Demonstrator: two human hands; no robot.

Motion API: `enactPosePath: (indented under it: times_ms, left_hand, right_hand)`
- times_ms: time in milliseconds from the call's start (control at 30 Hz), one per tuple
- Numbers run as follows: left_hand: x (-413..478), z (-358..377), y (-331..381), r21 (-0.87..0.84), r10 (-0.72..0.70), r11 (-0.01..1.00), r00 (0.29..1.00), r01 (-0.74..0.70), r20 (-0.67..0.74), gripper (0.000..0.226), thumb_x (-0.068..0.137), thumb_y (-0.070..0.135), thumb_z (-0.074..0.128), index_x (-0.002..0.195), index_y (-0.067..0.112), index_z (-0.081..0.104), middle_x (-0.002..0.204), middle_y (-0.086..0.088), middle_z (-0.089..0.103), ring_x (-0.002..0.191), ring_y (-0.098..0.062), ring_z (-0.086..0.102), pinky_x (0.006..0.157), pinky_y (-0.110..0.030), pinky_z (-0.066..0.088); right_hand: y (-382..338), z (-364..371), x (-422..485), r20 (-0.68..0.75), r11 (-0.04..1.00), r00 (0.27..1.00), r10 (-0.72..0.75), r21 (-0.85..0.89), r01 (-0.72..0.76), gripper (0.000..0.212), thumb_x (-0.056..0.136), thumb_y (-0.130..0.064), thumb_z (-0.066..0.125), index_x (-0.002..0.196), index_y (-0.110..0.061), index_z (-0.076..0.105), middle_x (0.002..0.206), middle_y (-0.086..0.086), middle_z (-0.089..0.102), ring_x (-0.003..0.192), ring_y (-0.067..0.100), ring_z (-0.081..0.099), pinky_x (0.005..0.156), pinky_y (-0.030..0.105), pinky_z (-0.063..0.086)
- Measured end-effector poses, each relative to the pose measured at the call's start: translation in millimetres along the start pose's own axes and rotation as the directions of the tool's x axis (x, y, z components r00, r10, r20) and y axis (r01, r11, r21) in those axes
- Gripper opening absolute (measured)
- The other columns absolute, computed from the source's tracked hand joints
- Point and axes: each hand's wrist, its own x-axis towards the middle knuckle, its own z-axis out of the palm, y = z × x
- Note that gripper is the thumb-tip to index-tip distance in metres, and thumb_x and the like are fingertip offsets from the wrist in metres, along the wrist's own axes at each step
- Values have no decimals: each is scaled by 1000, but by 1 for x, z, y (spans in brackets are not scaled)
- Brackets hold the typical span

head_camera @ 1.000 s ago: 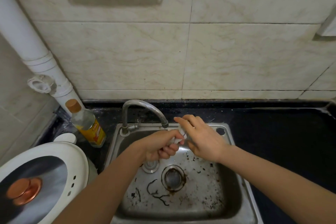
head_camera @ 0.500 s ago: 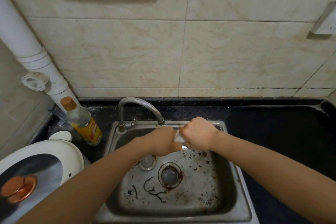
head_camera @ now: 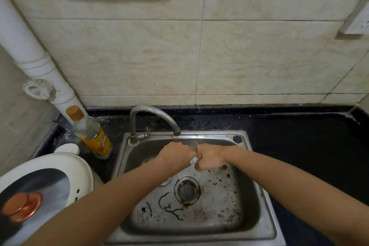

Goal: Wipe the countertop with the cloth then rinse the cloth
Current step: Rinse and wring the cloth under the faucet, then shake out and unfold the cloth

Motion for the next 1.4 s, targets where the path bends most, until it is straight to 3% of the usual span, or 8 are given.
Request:
enactPosePath:
  times_ms: [133, 367, 633, 767, 900, 1033, 1200, 1400]
  left_hand:
    - [-6, 1, -15, -485, -98, 872, 994, 62, -50, 29, 88, 25, 56, 114, 13, 47, 114, -9, 58, 93, -23, 56, 69, -30, 39]
    - [-28, -31, -39, -994, -221, 104, 975, 41, 17, 21, 86, 37, 64, 103, 26, 59, 91, -2, 68, 78, -10, 67, 68, -23, 55]
    - [-26, -71, -51, -744, -320, -668, 911, -24, 258, 12, 88, 18, 59, 95, 9, 65, 57, -2, 53, 48, -9, 51, 45, -18, 45]
    - [-31, -88, -62, -759, -315, -649, 924, -41, 219, 12, 88, 25, 60, 87, 13, 63, 40, 6, 39, 32, -3, 34, 31, -12, 29]
    - [-46, -108, -70, -839, -303, -541, 944, -57, 132, 26, 88, 38, 58, 104, 20, 68, 59, 3, 61, 46, -6, 54, 42, -15, 43]
    - [-61, -121, -77, -968, -291, -204, 953, -144, -80, 27, 84, 32, 63, 110, 24, 64, 83, 0, 71, 71, -11, 66, 57, -23, 52]
    - [-55, -132, -83, -978, -574, -53, 808, -200, -134, 34, 89, 34, 60, 88, 1, 66, 58, -3, 54, 46, -9, 50, 47, -20, 46]
    - [-51, -150, -88, -955, -609, -129, 781, -268, -137, 40, 86, 41, 63, 89, 2, 73, 83, -10, 74, 72, -12, 70, 58, -22, 55]
  right_hand:
    - [10, -11, -6, -165, 994, 985, -43, -105, 26, 13, 81, -26, 62, 77, -13, 60, 77, 7, 61, 71, 23, 56, 65, 34, 46]
    - [15, -22, -32, -499, 950, 863, -73, 228, 212, 15, 90, -24, 57, 99, -13, 60, 94, 6, 58, 81, 17, 54, 75, 37, 46]
    - [8, -42, -35, -898, 915, 288, -334, -235, 328, 39, 75, -7, 77, 113, -10, 69, 90, 2, 60, 84, 8, 49, 72, 23, 45]
    - [-12, -59, -49, -910, 787, 403, -97, 178, 591, 29, 74, -3, 78, 96, -20, 71, 89, -2, 63, 81, 5, 58, 73, 16, 47]
    - [-26, -81, -60, -742, 327, 665, 87, 652, 684, 20, 81, 9, 65, 90, -9, 67, 81, 4, 68, 74, 13, 63, 61, 21, 54]
    - [-30, -104, -61, -643, 30, 762, 75, 765, 643, 19, 86, 2, 59, 103, -7, 62, 87, 10, 67, 75, 18, 63, 60, 25, 51]
    - [-37, -118, -64, -682, 256, 720, 129, 725, 640, 30, 86, -10, 67, 115, -14, 61, 81, 7, 72, 69, 13, 67, 61, 25, 55]
    - [-52, -124, -64, -822, 686, 569, -2, 413, 599, 51, 76, -9, 75, 118, -35, 59, 118, -11, 58, 107, -2, 51, 79, 13, 44]
